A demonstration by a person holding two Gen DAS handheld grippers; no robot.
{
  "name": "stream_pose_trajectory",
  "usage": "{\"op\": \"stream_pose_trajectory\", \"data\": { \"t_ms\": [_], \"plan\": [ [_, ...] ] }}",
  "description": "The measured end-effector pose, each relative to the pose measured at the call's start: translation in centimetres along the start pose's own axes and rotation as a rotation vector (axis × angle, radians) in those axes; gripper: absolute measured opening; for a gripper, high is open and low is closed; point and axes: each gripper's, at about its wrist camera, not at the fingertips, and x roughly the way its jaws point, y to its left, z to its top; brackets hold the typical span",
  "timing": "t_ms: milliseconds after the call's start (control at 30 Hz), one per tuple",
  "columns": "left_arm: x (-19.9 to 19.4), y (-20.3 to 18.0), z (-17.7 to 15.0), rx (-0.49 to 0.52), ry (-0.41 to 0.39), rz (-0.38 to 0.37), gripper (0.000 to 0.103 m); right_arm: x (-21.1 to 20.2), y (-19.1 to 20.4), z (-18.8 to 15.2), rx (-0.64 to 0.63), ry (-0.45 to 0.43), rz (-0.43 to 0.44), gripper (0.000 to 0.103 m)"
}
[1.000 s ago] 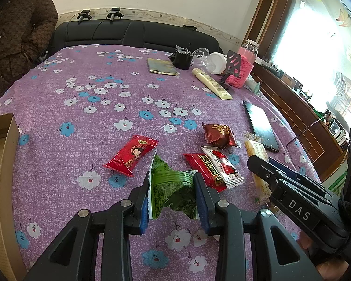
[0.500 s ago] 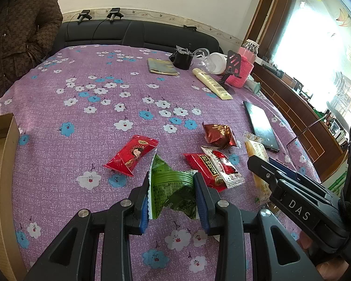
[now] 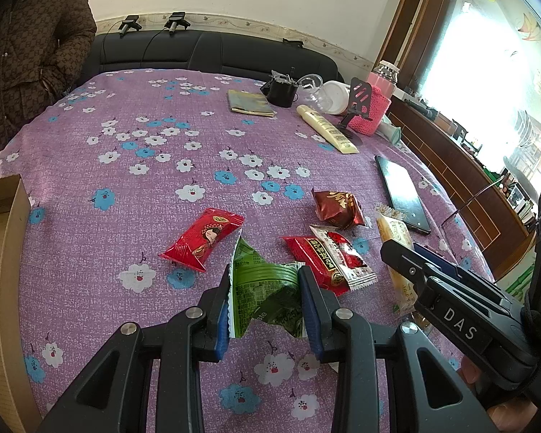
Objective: Organize snacks
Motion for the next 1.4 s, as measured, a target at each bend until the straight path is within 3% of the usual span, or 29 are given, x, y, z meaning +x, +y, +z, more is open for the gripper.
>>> {"op": "stream_pose_trajectory", "data": {
  "t_ms": [1400],
  "plan": [
    [-0.5,-0.46,-0.07,0.016,-0.024,0.0,0.034,-0.27,0.17,0.06,-0.004,-0.019,0.008,0.032]
  ]
}}
